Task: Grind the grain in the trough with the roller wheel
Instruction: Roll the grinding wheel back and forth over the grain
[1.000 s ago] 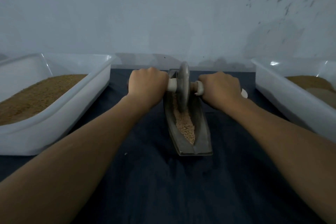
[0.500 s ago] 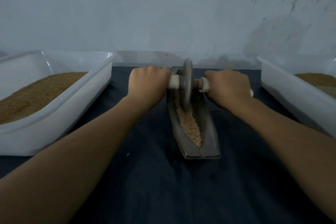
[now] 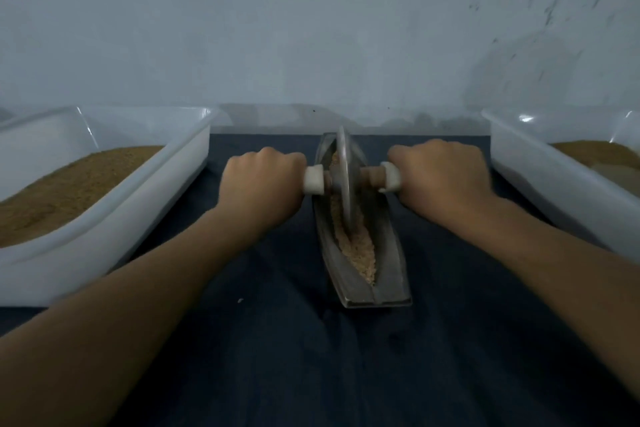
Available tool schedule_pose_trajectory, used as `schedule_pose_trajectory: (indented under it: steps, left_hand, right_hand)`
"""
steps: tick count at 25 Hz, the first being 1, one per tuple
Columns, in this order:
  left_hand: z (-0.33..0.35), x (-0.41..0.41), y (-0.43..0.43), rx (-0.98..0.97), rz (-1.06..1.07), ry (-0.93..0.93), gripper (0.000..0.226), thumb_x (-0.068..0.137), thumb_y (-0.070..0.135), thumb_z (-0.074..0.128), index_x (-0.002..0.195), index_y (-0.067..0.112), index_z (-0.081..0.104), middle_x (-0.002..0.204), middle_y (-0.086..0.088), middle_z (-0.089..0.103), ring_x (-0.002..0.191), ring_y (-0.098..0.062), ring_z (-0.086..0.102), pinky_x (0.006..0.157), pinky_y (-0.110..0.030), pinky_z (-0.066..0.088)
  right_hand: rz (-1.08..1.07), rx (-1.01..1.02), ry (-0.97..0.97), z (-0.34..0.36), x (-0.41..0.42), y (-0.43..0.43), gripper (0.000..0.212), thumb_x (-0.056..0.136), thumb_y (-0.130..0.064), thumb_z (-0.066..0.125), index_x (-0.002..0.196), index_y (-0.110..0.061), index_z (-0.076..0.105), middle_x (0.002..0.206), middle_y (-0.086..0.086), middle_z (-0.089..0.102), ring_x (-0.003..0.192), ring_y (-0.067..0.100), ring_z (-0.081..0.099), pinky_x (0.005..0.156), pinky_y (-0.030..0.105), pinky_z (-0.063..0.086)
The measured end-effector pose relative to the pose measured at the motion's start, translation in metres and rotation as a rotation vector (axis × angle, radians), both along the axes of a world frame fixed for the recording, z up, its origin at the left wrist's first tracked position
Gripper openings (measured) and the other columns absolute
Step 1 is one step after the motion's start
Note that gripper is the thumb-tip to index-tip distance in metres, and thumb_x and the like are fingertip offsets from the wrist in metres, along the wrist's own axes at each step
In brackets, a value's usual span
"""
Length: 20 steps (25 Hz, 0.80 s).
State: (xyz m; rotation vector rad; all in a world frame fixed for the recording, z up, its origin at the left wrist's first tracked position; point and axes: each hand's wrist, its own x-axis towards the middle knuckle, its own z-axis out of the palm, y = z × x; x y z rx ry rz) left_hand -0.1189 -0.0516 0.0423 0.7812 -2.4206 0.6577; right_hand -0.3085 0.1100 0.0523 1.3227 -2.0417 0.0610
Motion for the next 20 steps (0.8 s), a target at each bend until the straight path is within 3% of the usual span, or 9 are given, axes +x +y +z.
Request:
schedule_pose_trajectory:
  steps: [1,3,5,8,11,14,16,18,20]
  left_hand:
    - [0.006,-0.016,-0.004,0.029,0.045,0.016,0.014,0.086,0.024,0.061,0.077,0.022,0.050,0.063,0.003,0.041,0.050,-0.020,0.036,0.049,-0.029,0.025]
    - [0.022,-0.039,-0.009,0.017,0.058,-0.047,0.004,0.089,0.020,0.059,0.086,0.021,0.060,0.072,-0.001,0.054,0.063,-0.026,0.056,0.053,-0.032,0.034]
    - [0.025,-0.034,-0.006,-0.029,0.018,-0.091,0.004,0.087,0.019,0.060,0.084,0.021,0.060,0.071,-0.001,0.054,0.063,-0.027,0.058,0.051,-0.031,0.032]
    - [0.004,0.010,0.010,-0.075,-0.104,-0.003,0.034,0.070,0.021,0.071,0.068,0.023,0.037,0.055,0.005,0.034,0.043,-0.020,0.030,0.046,-0.023,0.011]
    - [-0.011,0.038,0.014,-0.041,-0.156,0.012,0.048,0.062,0.025,0.074,0.067,0.027,0.026,0.049,0.010,0.030,0.039,-0.015,0.022,0.048,-0.019,0.008]
    - [-0.006,0.014,0.004,-0.026,0.008,-0.013,0.036,0.072,0.024,0.072,0.067,0.024,0.036,0.053,0.006,0.030,0.044,-0.018,0.026,0.047,-0.022,0.012]
    - [0.010,-0.020,-0.006,-0.011,0.036,-0.014,0.019,0.084,0.023,0.064,0.074,0.023,0.047,0.061,0.003,0.038,0.052,-0.022,0.039,0.049,-0.028,0.026]
    - [0.026,-0.039,-0.011,-0.009,0.027,-0.078,0.006,0.088,0.021,0.060,0.083,0.021,0.057,0.071,-0.001,0.052,0.063,-0.025,0.055,0.054,-0.031,0.036]
    - [0.026,-0.027,-0.009,-0.025,-0.007,-0.105,0.010,0.086,0.023,0.063,0.082,0.022,0.054,0.073,-0.001,0.056,0.065,-0.027,0.059,0.053,-0.032,0.036]
  right_hand:
    - [-0.045,0.016,-0.120,0.005,-0.002,-0.015,0.020,0.084,-0.032,0.070,0.080,-0.028,0.051,0.072,-0.001,0.058,0.064,0.028,0.057,0.052,0.027,0.031]
    - [-0.121,0.026,-0.323,0.005,-0.011,-0.033,0.012,0.092,-0.035,0.063,0.089,-0.025,0.056,0.090,0.004,0.064,0.088,0.032,0.064,0.062,0.034,0.038]
    - [-0.099,0.044,-0.373,-0.002,-0.011,-0.022,0.018,0.094,-0.035,0.058,0.081,-0.027,0.048,0.083,-0.001,0.059,0.081,0.029,0.062,0.059,0.032,0.034]
    - [0.051,-0.040,-0.003,-0.011,-0.002,0.020,0.030,0.076,-0.036,0.065,0.068,-0.029,0.037,0.058,-0.012,0.036,0.047,0.005,0.029,0.047,0.022,0.013]
    - [0.094,-0.065,0.164,-0.004,0.003,0.037,0.043,0.062,-0.042,0.071,0.068,-0.030,0.030,0.052,-0.012,0.015,0.045,0.000,0.008,0.048,0.017,0.005]
    - [0.018,0.012,0.028,-0.003,-0.003,0.002,0.036,0.076,-0.036,0.074,0.070,-0.030,0.039,0.055,-0.012,0.035,0.046,0.017,0.036,0.047,0.021,0.017]
    - [-0.064,0.003,-0.207,0.002,-0.011,-0.024,0.019,0.088,-0.033,0.066,0.080,-0.029,0.049,0.075,-0.003,0.058,0.070,0.028,0.058,0.055,0.030,0.034]
    - [-0.110,0.032,-0.370,-0.002,-0.020,-0.034,0.013,0.092,-0.033,0.062,0.084,-0.029,0.052,0.089,0.002,0.063,0.086,0.030,0.063,0.063,0.034,0.040]
    - [-0.066,0.045,-0.335,-0.003,-0.019,-0.020,0.022,0.089,-0.034,0.064,0.078,-0.030,0.046,0.077,-0.006,0.054,0.072,0.023,0.057,0.055,0.031,0.034]
